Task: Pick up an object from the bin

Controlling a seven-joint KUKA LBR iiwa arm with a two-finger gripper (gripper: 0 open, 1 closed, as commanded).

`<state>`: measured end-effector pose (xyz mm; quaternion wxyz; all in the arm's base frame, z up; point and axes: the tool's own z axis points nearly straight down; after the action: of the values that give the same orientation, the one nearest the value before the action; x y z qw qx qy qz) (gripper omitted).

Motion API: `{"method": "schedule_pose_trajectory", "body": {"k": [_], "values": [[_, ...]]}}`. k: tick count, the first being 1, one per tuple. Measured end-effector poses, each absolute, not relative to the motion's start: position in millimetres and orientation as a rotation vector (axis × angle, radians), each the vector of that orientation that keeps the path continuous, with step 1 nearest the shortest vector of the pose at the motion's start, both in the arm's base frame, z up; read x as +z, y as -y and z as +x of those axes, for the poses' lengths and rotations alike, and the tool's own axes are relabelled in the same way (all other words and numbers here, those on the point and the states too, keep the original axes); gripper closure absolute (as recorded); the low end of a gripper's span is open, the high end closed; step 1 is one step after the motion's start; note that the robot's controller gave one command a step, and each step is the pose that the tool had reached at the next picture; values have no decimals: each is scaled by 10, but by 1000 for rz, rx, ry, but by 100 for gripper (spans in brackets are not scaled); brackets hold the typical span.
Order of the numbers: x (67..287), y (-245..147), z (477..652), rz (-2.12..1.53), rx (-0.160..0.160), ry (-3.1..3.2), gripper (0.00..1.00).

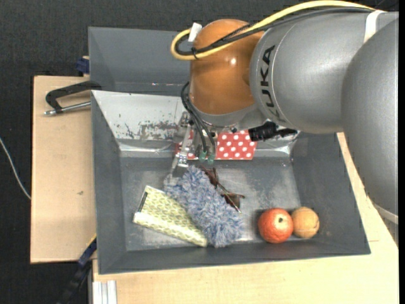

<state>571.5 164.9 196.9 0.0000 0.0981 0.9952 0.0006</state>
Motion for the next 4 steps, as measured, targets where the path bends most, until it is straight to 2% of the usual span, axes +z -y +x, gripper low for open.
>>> {"method": "schedule_pose_trajectory", "body": {"k": [1, 2, 3, 4], "values": [[1810, -1725, 5505, 421, 5, -3109, 0], [1258, -1476, 5187, 40, -1, -3141, 0], [842, -1540, 5116, 311, 8, -3116, 100], [842, -1539, 5116, 312, 9, -3116, 100]]}}
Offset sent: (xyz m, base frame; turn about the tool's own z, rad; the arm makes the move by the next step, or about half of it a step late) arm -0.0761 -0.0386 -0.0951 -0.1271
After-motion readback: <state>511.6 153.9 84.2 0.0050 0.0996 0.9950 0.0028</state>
